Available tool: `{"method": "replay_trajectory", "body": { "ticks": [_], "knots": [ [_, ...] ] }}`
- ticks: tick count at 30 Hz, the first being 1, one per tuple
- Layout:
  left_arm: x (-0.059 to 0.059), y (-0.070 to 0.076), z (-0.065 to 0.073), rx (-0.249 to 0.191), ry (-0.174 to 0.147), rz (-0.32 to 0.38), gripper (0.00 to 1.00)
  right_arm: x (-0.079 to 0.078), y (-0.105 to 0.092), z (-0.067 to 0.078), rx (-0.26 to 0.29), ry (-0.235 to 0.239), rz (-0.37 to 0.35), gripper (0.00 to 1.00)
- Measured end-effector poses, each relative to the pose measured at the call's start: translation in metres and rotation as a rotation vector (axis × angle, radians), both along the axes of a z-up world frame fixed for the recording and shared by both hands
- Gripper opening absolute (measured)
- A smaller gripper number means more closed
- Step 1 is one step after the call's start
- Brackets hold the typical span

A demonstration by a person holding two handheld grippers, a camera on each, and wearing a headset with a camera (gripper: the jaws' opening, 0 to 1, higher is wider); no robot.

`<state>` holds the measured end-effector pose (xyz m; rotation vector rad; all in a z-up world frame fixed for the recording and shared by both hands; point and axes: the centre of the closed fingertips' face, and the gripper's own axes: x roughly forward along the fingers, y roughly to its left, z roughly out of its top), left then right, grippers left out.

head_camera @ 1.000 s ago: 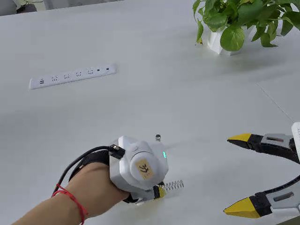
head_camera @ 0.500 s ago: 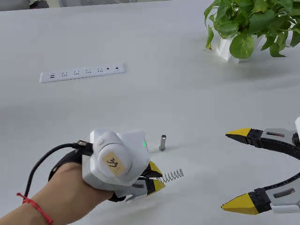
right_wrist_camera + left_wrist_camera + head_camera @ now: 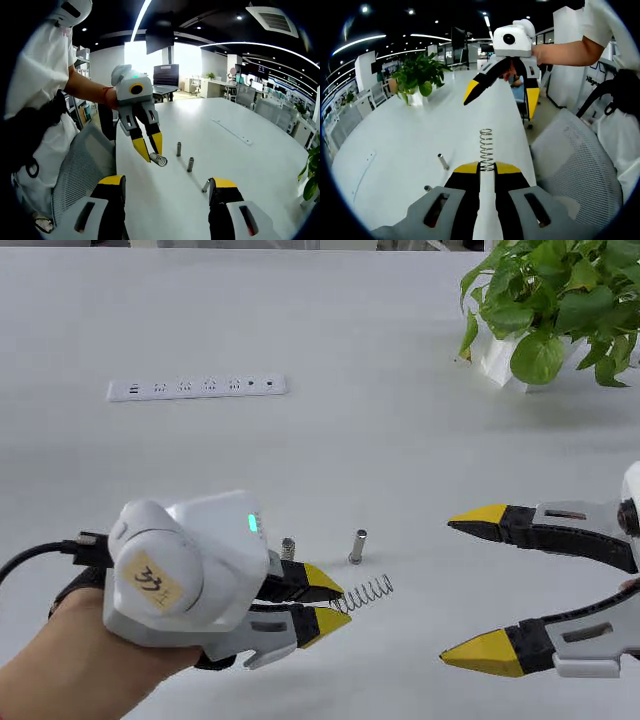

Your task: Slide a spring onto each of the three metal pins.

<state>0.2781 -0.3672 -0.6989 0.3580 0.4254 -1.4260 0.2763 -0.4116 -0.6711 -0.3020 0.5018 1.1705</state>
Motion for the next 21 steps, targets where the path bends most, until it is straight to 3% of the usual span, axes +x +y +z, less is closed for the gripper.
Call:
{"method": "replay_trajectory", "body": {
  "ticks": [6,12,21],
  "knots": [
    [-0.002,0.003,0.019,-0.061,-0.012,0.017,0.06,-0.003,0.023,0.022,0.042,0.033,0.090,0.43],
    [-0.005,0.005,0.032,-0.112,-0.013,0.029,0.06,-0.002,0.035,0.036,0.046,0.041,0.143,0.34],
    [-0.010,0.007,0.044,-0.165,-0.014,0.034,0.06,-0.011,0.049,0.041,0.033,0.069,0.220,0.21]
  ]
}}
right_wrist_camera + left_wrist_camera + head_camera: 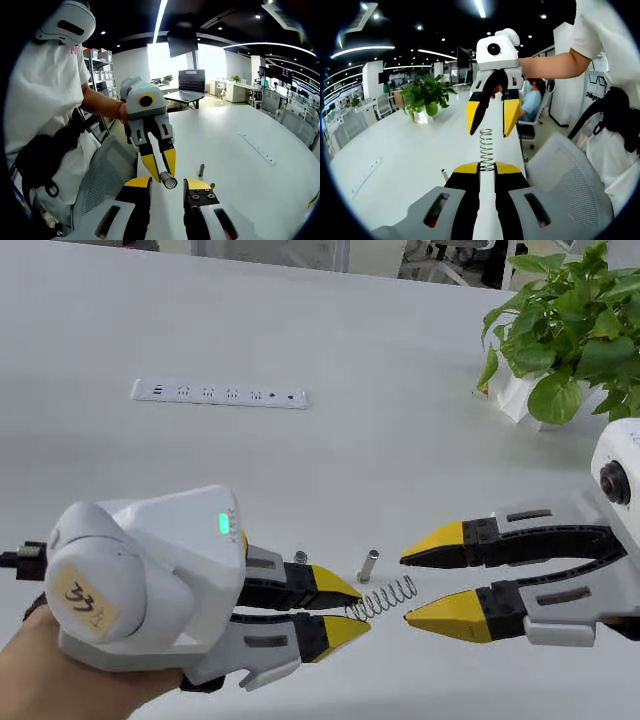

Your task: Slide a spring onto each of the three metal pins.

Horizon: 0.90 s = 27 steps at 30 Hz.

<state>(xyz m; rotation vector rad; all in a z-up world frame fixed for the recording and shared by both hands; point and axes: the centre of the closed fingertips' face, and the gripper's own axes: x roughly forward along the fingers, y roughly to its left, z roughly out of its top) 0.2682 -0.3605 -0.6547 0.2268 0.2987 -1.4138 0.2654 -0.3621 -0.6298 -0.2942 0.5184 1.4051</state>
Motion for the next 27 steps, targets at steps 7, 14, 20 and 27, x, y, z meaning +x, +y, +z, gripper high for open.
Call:
{"method": "replay_trajectory", "body": {
  "ticks": [7,14,20,27],
  "knots": [
    [-0.0023,0.0025,0.0016,-0.013,0.003,0.003,0.06,-0.0006,0.0019,0.0025,-0.002,0.003,0.017,0.13],
    [-0.0029,0.0028,0.0025,-0.023,0.007,0.006,0.06,-0.0017,0.0042,0.0040,-0.006,-0.001,0.027,0.08],
    [-0.0028,0.0023,0.0025,-0.028,0.008,0.007,0.06,-0.0016,0.0040,0.0036,-0.022,-0.011,0.031,0.07],
    [-0.0042,0.0031,0.0012,-0.030,0.015,0.005,0.06,-0.0028,0.0060,0.0035,-0.043,-0.022,0.048,0.06]
  ]
}}
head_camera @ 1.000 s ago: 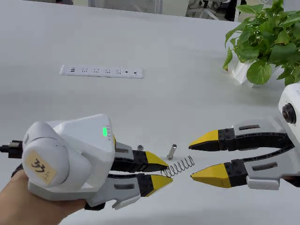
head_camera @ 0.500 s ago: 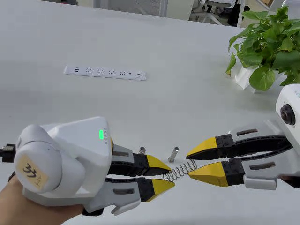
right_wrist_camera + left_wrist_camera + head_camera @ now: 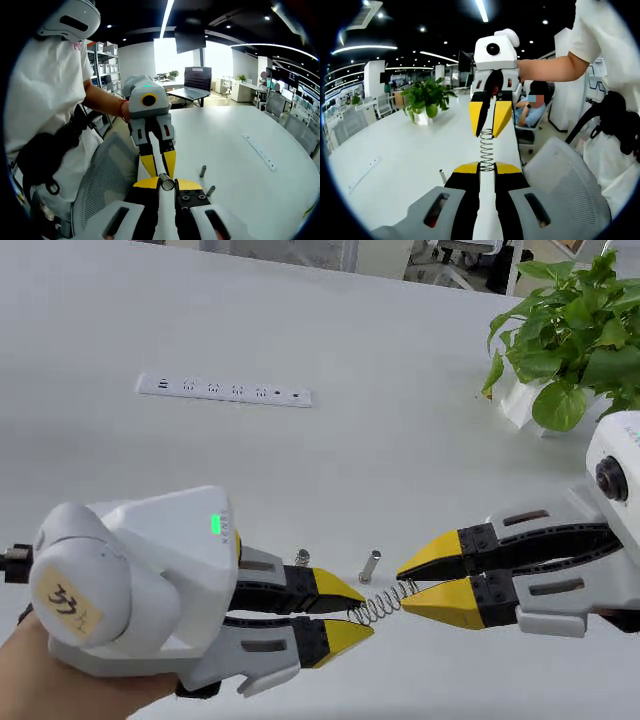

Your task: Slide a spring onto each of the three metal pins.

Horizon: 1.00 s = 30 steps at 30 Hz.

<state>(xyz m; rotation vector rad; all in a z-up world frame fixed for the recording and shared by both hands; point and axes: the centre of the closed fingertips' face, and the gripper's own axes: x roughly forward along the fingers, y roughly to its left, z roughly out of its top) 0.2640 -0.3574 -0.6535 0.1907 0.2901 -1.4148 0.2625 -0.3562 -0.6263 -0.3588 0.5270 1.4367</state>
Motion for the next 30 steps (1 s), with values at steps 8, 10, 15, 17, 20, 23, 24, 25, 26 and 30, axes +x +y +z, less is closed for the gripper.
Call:
{"method": "replay_trajectory", "body": {
  "ticks": [8,10,15,17,20,23,24,25,26,30],
  "knots": [
    [-0.001,0.001,-0.002,-0.001,0.011,0.000,0.06,-0.001,0.006,0.002,-0.021,-0.024,0.026,0.06],
    [-0.002,0.001,-0.002,0.000,0.009,-0.002,0.06,-0.002,0.007,0.002,-0.025,-0.029,0.033,0.06],
    [-0.002,0.002,-0.004,0.000,0.014,-0.001,0.06,-0.002,0.009,0.002,-0.041,-0.040,0.048,0.06],
    [-0.002,0.002,-0.003,-0.003,0.015,0.000,0.06,-0.003,0.011,0.004,-0.042,-0.046,0.055,0.06],
    [-0.002,0.002,-0.003,-0.005,0.017,0.001,0.06,-0.004,0.013,0.004,-0.049,-0.054,0.066,0.06],
    [-0.003,0.002,-0.003,-0.007,0.019,-0.001,0.06,-0.005,0.015,0.005,-0.052,-0.056,0.075,0.06],
    [-0.003,0.002,-0.003,-0.007,0.021,-0.001,0.06,-0.005,0.015,0.005,-0.053,-0.056,0.077,0.06],
    [-0.003,0.002,-0.004,-0.008,0.021,-0.001,0.06,-0.005,0.016,0.005,-0.055,-0.058,0.080,0.06],
    [-0.003,0.002,-0.004,-0.009,0.021,-0.001,0.06,-0.006,0.016,0.005,-0.058,-0.061,0.084,0.06],
    [-0.003,0.002,-0.004,-0.011,0.023,-0.003,0.06,-0.007,0.018,0.006,-0.065,-0.064,0.094,0.06]
  ]
}}
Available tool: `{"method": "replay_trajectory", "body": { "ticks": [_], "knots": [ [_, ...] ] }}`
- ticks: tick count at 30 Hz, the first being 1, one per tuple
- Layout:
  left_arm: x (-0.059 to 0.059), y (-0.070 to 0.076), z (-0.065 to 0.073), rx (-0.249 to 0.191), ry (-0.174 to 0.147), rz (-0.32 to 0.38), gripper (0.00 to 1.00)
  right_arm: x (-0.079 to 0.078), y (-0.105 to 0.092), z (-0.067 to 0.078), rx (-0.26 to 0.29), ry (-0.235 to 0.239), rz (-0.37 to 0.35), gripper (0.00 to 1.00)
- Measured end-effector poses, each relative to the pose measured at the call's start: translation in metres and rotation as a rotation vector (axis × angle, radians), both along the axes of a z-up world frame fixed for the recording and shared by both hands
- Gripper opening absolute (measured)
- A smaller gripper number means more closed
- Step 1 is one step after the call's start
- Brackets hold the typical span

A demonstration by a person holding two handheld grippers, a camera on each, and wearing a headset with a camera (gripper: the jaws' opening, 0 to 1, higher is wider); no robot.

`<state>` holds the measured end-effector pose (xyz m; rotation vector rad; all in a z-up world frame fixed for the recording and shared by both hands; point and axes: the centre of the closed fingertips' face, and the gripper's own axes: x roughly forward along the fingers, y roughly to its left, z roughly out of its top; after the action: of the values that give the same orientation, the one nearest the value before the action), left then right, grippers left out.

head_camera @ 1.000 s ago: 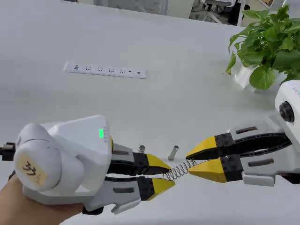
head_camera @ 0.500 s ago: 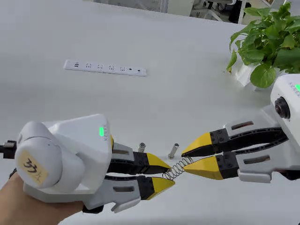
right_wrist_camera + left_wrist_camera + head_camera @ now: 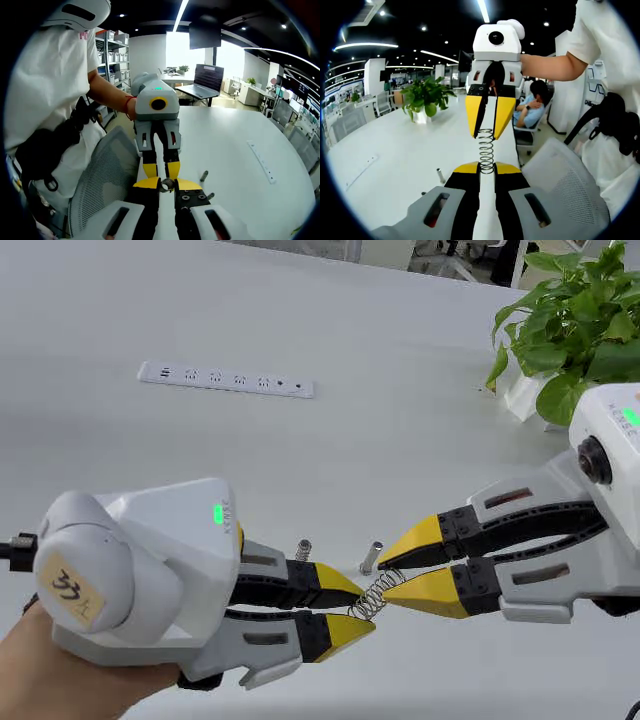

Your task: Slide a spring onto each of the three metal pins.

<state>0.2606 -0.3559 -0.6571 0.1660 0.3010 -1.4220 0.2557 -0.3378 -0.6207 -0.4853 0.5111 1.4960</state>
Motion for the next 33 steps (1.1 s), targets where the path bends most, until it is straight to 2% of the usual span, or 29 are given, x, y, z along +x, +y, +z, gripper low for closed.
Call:
{"method": "replay_trajectory", "body": {
  "ticks": [15,21,24,27,33],
  "knots": [
    [0.0000,0.0009,0.0014,-0.013,0.000,0.008,0.06,-0.0016,0.0037,0.0005,-0.034,-0.010,0.044,0.07],
    [0.0002,0.0009,0.0021,-0.022,-0.001,0.013,0.06,-0.0011,0.0029,-0.0007,-0.056,0.003,0.050,0.07],
    [0.0003,0.0011,0.0017,-0.022,-0.002,0.014,0.06,-0.0005,0.0031,0.0003,-0.062,0.016,0.046,0.12],
    [0.0003,0.0013,0.0014,-0.021,-0.002,0.014,0.06,-0.0008,0.0009,0.0002,-0.091,0.018,0.060,0.14],
    [0.0012,-0.0003,-0.0035,0.000,-0.008,0.018,0.06,0.0000,-0.0043,-0.0047,-0.221,-0.013,0.145,0.14]
  ]
}}
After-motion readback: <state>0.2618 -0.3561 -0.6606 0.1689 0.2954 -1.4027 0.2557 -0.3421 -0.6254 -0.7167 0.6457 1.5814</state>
